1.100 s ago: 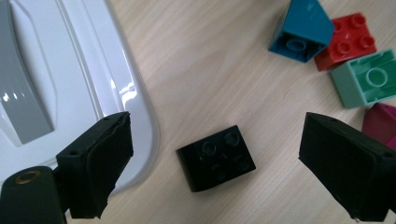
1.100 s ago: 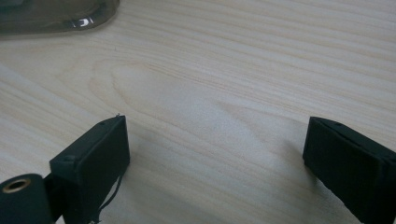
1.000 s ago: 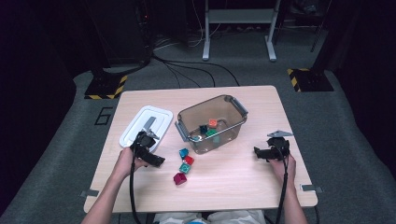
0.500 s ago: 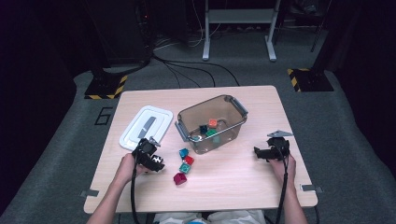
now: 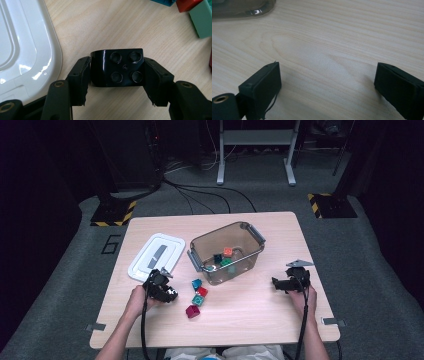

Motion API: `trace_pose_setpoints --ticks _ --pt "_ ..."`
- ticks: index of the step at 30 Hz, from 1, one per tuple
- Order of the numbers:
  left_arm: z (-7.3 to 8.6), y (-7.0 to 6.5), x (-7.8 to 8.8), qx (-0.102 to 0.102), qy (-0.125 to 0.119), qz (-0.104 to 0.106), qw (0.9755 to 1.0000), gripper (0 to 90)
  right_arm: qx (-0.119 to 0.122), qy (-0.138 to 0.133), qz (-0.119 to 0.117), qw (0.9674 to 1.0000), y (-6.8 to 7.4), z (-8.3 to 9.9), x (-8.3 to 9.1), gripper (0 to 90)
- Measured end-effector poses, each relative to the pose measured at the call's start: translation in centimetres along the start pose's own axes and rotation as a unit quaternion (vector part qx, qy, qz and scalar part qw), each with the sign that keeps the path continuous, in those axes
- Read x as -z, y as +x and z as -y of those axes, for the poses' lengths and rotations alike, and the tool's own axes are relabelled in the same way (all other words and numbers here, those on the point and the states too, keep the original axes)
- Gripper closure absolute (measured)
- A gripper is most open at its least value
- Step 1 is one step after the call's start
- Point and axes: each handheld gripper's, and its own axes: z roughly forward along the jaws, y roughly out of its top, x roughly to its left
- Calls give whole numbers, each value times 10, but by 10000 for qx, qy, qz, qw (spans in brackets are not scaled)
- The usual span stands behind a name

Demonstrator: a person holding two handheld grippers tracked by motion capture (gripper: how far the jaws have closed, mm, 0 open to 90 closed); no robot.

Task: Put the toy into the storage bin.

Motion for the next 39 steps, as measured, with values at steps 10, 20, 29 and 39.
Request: trace_pose_setpoints --ticks 10,20,29,39 --pt "-5 -4 0 -56 -25 31 10000 433 -4 3 -1 10000 0 0 0 67" --pt "-13 -3 13 -100 -107 -19 9999 434 -7 4 0 10000 0 0 0 67" --pt "-27 -4 26 -217 -156 12 9996 434 19 -8 5 10000 0 0 0 67" --pt "-41 -4 45 -346 -267 -38 9990 434 19 -5 11 10000 0 0 0 67"
